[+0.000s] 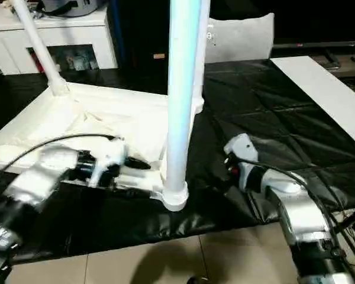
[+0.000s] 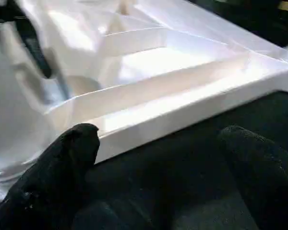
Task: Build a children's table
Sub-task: Rotate table base, then rotate leg to tighten
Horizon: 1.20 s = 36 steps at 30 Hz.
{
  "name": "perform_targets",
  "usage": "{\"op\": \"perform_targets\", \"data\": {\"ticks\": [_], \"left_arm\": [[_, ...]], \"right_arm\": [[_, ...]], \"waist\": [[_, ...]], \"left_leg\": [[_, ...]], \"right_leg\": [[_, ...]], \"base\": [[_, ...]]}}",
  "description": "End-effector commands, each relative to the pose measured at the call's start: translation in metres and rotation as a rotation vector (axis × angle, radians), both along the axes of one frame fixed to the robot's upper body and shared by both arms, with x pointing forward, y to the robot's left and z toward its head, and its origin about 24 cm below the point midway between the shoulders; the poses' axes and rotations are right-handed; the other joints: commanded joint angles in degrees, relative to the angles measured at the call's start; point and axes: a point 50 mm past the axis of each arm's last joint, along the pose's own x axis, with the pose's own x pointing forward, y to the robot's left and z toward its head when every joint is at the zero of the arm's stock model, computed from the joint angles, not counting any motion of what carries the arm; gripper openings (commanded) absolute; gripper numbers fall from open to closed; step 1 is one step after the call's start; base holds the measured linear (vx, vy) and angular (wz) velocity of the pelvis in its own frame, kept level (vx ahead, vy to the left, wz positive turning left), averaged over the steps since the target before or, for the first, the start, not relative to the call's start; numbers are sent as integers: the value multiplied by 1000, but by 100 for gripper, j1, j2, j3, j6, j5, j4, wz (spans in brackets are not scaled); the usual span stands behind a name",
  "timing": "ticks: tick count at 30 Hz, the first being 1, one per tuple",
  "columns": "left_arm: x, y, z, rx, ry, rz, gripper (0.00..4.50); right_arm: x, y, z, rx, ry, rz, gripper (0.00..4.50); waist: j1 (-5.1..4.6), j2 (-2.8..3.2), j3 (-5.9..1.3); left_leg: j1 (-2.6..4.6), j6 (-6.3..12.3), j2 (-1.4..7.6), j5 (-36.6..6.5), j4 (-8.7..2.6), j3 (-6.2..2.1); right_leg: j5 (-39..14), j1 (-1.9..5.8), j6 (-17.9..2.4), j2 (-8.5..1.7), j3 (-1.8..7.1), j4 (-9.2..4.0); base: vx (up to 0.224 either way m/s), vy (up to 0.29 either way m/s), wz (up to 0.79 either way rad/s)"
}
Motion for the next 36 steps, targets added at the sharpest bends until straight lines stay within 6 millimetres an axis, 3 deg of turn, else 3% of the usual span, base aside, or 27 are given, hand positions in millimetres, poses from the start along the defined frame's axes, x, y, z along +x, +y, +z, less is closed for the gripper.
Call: {"op": "perform_targets", "data": {"ticks": [1, 6, 11, 14, 16, 18, 22, 28, 30, 31, 32, 36], "left_arm": [[3, -1, 3, 29, -13, -32, 338], [7, -5, 1, 45, -9, -59, 302], [12, -8, -5, 56, 4, -65, 257], [13, -8, -5, 51, 4, -56, 252], [16, -7, -8, 62, 3, -47, 216], [17, -5, -10, 76, 6, -51, 212], [17, -6, -11, 63, 14, -56, 166], [18, -7, -11, 57, 24, -64, 121], [19, -6, -12, 63, 24, -67, 84], [19, -6, -12, 64, 24, -68, 84], [19, -5, -11, 66, 24, -68, 78], [19, -4, -11, 70, 29, -72, 36]], "right_arm": [[-5, 1, 0, -1, 18, 45, 450], [-17, 3, 1, 25, 94, 145, 450], [-22, 3, 1, 35, 145, 204, 450], [-21, 4, 0, 32, 149, 207, 450], [-17, 9, -6, 31, 159, 201, 450], [-11, 12, -12, 32, 167, 193, 450], [-2, 14, -24, 29, 181, 174, 450], [11, 14, -50, 32, 217, 141, 450], [12, 13, -54, 34, 228, 143, 450], [13, 13, -55, 35, 230, 147, 450], [14, 13, -57, 37, 236, 158, 450], [15, 14, -58, 42, 243, 187, 450]], "waist": [[47, -7, -405], [86, -7, -402], [123, -25, -392], [126, -29, -397], [122, -13, -399], [104, 18, -412], [89, 10, -404], [-76, 47, -361], [-102, 53, -358], [-93, 61, -384], [-80, 58, -420], [-57, 75, -443]], "left_leg": [[-78, 494, 90, -770, -354, -23], [-85, 511, 91, -808, -354, -22], [-74, 504, 47, -871, -332, -4], [-70, 457, 40, -892, -326, -7], [-72, 463, 28, -889, -319, -5], [-67, 444, 40, -904, -320, -13], [-76, 446, 33, -954, -314, -9], [-17, 380, 40, -1405, -276, -29], [3, 378, 40, -1455, -271, -29], [2, 400, 51, -1415, -280, -28], [-57, 438, 94, -1279, -311, -50], [-91, 549, 152, -961, -336, -50]], "right_leg": [[-2416, 413, -69, -344, 329, -469], [-2422, 419, -92, -338, 309, -475], [-2717, 406, 127, -314, 265, -560], [-2811, 401, 201, -313, 240, -575], [-2794, 393, 212, -298, 227, -588], [-2731, 393, 178, -306, 214, -593], [-2812, 399, 193, -312, 200, -594], [-3340, 366, 234, -319, 85, -715], [-3378, 368, 229, -322, 62, -739], [-3273, 388, 184, -331, 78, -715], [-2970, 431, 60, -353, 122, -635], [-2316, 446, -369, -381, 244, -482]], "base": [[0, 0, 0], [0, 0, 0], [0, 0, 0], [0, 0, 0], [0, 0, 0], [0, 0, 0], [0, 0, 0], [0, 0, 0], [0, 0, 0], [0, 0, 0], [0, 0, 0], [0, 0, 0]]}}
